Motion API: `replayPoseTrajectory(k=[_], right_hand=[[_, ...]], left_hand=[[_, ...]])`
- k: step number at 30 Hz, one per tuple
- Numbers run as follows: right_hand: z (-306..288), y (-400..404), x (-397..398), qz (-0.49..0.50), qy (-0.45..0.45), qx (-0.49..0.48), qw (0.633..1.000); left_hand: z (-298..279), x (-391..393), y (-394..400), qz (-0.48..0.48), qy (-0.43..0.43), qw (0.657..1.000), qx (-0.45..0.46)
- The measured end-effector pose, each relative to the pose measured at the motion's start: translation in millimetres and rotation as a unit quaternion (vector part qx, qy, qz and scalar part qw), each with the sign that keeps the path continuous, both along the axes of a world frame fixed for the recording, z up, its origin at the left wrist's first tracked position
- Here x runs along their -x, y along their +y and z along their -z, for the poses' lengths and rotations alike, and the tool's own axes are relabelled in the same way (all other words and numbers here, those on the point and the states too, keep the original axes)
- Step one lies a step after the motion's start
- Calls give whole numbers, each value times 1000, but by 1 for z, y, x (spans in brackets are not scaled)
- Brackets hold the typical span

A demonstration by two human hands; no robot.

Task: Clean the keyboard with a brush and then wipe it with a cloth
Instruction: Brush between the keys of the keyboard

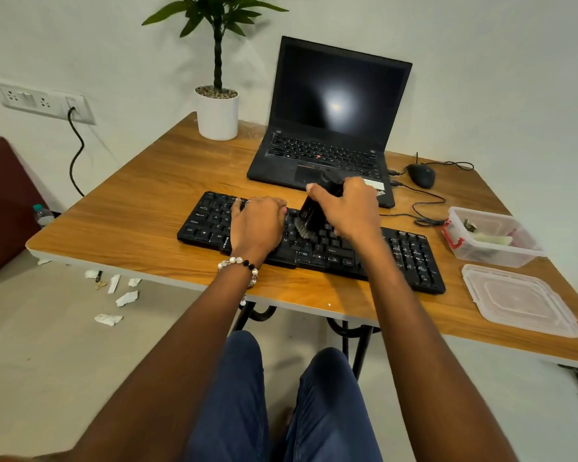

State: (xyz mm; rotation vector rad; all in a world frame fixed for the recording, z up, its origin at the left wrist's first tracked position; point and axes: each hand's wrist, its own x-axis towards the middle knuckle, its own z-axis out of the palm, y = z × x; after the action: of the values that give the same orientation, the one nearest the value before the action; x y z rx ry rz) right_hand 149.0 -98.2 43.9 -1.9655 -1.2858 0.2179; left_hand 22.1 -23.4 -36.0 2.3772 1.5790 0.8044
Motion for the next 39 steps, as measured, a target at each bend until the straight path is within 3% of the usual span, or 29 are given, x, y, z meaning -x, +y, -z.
replayPoseTrajectory(k=[3,7,11,15,20,24,28,31,34,36,39], right_hand=[[12,0,10,2,-91,-26,996],[10,-6,10,-55,-120,17,991],[-17,-14,0,-102,-52,104,988],[-11,-11,1,-63,17,24,998],[12,-6,16,-33,-29,-45,998],[7,-10,21,-54,-63,4,997],[-19,-16,4,-101,7,122,987],[-16,-17,-6,-71,68,59,993],[0,-21,-7,-24,29,6,999],[7,-28,-6,-28,5,-3,1000],[2,-38,-6,-62,47,34,996]], left_hand=[[0,0,-1,-1,2,1000,-6],[-1,0,0,0,11,1000,-5],[-1,-1,-1,-1,6,1000,-2],[-1,1,0,3,-2,1000,-3],[-4,3,1,9,-28,999,15],[-7,5,2,11,-36,999,25],[-6,2,0,8,-20,1000,20],[-4,2,0,7,-11,1000,18],[-3,2,0,11,-11,1000,19],[-3,2,0,9,-9,1000,15],[-3,1,0,5,0,1000,9]])
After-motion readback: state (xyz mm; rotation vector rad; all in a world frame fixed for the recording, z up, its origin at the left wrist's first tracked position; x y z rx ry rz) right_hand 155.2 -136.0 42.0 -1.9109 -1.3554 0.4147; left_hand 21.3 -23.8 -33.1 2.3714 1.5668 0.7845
